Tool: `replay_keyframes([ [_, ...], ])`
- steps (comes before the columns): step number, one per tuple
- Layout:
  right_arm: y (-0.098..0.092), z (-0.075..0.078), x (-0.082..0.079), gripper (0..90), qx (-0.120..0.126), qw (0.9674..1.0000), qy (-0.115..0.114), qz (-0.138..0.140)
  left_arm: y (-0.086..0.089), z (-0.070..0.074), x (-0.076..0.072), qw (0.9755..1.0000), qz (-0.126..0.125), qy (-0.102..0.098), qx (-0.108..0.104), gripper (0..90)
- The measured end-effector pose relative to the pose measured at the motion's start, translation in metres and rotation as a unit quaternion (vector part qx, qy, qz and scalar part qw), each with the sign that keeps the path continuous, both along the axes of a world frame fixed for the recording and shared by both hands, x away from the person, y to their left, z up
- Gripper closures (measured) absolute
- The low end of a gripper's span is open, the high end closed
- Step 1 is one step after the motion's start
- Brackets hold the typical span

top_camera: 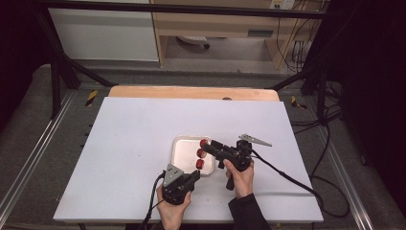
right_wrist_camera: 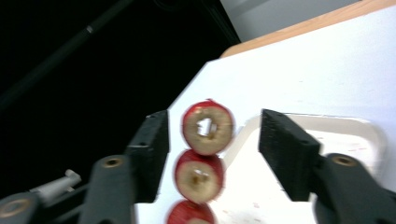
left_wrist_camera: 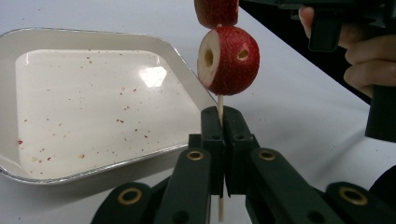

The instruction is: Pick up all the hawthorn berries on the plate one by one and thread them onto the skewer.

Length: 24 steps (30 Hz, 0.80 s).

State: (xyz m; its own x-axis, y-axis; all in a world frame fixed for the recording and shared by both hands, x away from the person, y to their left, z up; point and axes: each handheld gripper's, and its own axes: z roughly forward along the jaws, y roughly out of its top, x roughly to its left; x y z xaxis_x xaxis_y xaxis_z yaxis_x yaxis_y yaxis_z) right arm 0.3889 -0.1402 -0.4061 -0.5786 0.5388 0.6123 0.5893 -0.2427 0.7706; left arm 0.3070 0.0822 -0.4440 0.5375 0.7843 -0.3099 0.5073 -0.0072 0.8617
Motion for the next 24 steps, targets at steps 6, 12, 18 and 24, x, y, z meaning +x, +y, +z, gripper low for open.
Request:
replay_keyframes([
  [6,-0.013,0.008,0.004,20.1,-0.074,0.9972,-0.009,0.002,0.006,0.002,0.001,0.9999,0.001,-0.003,0.011,88.4],
  [12,-0.025,0.009,0.008,8.8,-0.163,0.9860,-0.027,0.019,0.017,0.006,0.002,0.9996,-0.003,-0.006,0.027,88.3],
  [18,-0.038,0.003,0.007,4.7,-0.200,0.9785,-0.037,0.032,0.027,0.009,0.004,0.9987,-0.015,-0.009,0.049,88.3],
  [24,-0.049,-0.007,0.002,1.5,-0.246,0.9667,-0.043,0.055,0.037,0.014,0.008,0.9976,-0.026,-0.002,0.065,88.3],
])
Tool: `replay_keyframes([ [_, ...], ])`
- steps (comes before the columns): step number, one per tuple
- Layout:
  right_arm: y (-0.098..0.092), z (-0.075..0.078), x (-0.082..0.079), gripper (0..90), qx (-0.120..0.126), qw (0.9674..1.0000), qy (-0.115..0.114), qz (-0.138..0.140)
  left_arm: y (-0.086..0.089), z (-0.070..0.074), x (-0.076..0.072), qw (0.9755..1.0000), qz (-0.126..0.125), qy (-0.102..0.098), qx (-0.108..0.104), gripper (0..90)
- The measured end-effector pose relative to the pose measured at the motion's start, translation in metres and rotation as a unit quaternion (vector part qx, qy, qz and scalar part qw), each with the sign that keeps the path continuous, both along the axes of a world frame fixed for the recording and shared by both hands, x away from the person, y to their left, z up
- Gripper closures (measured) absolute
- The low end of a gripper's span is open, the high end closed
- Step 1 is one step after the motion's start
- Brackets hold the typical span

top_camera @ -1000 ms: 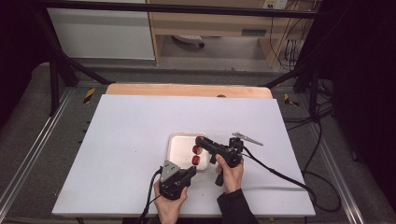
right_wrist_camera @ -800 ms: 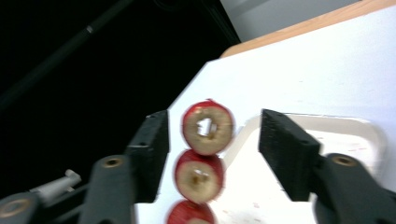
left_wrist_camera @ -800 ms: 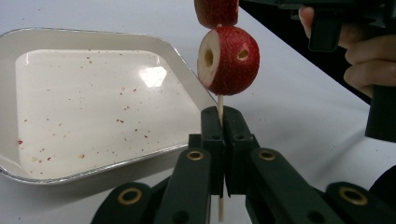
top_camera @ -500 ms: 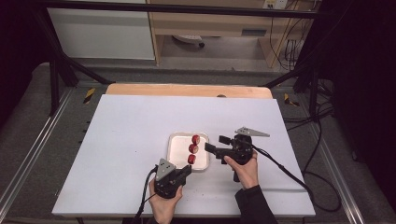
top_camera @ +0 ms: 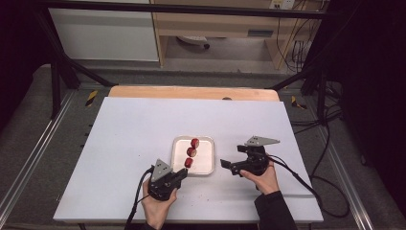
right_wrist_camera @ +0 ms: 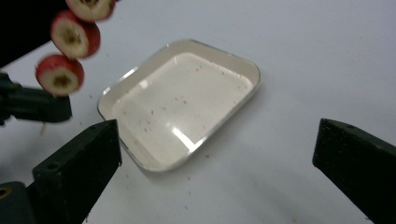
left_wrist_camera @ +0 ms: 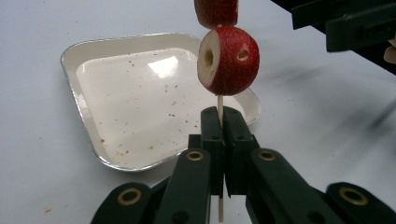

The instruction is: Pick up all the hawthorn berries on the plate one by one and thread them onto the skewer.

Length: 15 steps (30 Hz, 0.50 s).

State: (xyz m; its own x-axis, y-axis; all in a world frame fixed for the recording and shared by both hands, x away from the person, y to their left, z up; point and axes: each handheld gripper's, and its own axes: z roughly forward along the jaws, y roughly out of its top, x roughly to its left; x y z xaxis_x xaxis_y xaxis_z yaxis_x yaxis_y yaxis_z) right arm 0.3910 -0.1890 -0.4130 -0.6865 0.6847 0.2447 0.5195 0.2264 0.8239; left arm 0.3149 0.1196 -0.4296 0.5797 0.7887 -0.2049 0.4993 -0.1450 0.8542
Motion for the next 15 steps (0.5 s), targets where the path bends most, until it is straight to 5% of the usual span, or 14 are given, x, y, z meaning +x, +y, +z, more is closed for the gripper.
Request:
replay_keyframes([
  [15,-0.037,-0.024,-0.016,1.1,-0.047,0.9987,-0.007,0.016,0.013,0.026,0.011,0.9979,-0.030,0.002,0.057,88.2],
])
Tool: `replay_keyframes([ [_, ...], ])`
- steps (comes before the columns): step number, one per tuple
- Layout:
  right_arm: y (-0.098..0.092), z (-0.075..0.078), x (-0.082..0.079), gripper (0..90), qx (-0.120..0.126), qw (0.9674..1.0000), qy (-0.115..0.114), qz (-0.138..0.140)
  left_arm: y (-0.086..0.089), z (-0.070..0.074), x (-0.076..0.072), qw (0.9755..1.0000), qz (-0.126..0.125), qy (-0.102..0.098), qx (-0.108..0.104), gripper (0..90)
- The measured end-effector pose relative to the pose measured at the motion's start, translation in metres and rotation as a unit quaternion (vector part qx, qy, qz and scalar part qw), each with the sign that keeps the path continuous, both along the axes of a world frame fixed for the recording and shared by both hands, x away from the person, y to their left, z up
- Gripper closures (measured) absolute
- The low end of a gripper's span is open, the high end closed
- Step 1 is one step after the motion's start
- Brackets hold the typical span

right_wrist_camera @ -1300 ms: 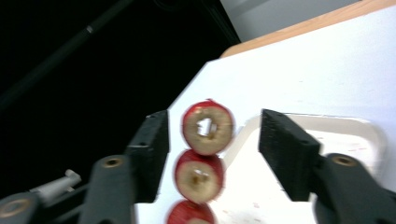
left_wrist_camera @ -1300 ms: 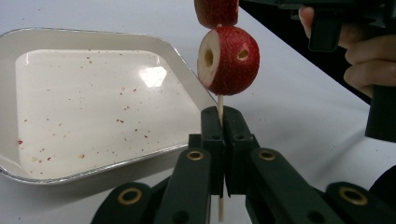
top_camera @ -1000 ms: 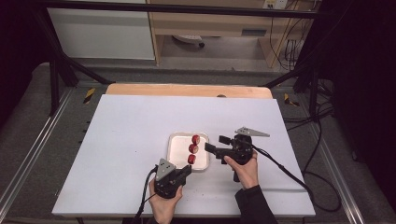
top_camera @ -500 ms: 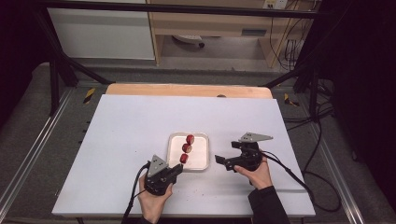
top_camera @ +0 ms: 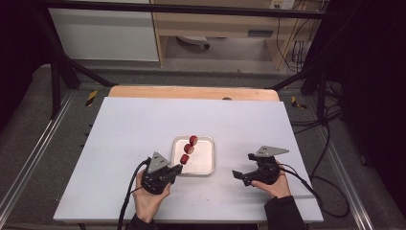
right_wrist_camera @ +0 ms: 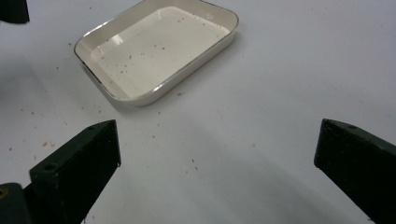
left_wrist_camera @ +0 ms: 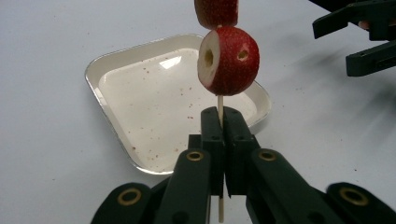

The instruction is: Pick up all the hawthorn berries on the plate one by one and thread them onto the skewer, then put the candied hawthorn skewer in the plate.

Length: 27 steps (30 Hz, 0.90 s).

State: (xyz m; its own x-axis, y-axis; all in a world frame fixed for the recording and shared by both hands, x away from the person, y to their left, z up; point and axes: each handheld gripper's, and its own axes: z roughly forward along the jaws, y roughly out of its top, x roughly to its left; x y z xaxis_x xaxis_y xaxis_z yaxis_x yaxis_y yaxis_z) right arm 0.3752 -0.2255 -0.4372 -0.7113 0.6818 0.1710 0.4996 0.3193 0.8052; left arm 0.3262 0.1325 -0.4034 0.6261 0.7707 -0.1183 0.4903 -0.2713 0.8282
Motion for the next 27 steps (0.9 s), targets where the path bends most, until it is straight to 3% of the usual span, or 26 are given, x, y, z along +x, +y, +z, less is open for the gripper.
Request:
replay_keyframes([
  [8,-0.015,-0.009,-0.009,1.5,-0.009,0.9999,-0.005,0.010,0.002,0.009,0.007,0.9996,-0.006,-0.002,0.026,88.2],
  [27,-0.029,-0.013,-0.017,2.1,-0.005,1.0000,-0.007,0.003,-0.002,0.023,0.030,0.9980,-0.026,0.013,0.056,88.2],
])
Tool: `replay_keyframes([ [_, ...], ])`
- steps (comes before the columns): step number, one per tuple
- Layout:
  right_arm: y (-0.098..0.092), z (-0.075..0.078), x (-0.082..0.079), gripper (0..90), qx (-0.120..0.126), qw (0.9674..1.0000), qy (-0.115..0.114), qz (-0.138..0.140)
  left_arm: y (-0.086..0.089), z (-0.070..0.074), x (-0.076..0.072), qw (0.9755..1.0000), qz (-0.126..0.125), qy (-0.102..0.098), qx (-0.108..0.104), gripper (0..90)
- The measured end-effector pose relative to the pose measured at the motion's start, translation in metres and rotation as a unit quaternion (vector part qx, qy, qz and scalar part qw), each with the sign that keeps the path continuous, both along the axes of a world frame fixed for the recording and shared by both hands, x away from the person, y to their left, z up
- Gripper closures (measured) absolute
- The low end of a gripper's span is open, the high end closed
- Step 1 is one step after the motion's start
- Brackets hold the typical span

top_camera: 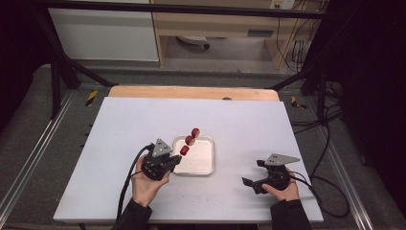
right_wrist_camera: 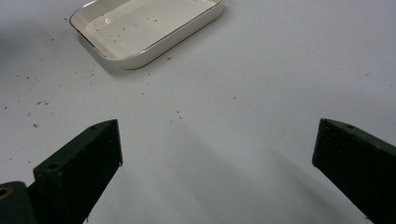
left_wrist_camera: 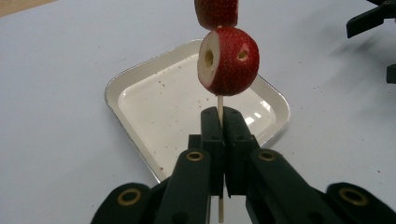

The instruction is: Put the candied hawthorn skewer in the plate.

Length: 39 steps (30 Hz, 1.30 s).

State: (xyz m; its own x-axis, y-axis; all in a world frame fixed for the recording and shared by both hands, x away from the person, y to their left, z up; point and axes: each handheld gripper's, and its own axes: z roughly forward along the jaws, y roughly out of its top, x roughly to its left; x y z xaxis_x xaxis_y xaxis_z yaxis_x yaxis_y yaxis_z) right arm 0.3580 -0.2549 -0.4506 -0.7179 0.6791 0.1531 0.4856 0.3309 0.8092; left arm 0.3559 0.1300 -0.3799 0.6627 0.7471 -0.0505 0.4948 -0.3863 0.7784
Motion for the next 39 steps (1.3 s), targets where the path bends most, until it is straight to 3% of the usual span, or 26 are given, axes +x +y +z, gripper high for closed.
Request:
replay_keyframes([
  [7,-0.001,-0.001,0.000,2.0,-0.002,1.0000,0.001,-0.001,-0.004,-0.001,0.011,0.9999,-0.002,0.013,0.007,88.2],
  [16,-0.001,-0.001,-0.001,2.0,0.002,1.0000,0.002,-0.001,-0.012,-0.007,0.026,0.9991,-0.001,0.029,0.032,88.3],
  [28,-0.001,-0.001,-0.001,2.1,0.003,1.0000,0.004,0.001,-0.026,-0.030,0.045,0.9960,0.005,0.049,0.075,88.2],
  [39,0.000,-0.003,-0.001,2.1,0.000,1.0000,0.008,0.002,-0.034,-0.044,0.045,0.9924,0.006,0.058,0.108,88.1],
])
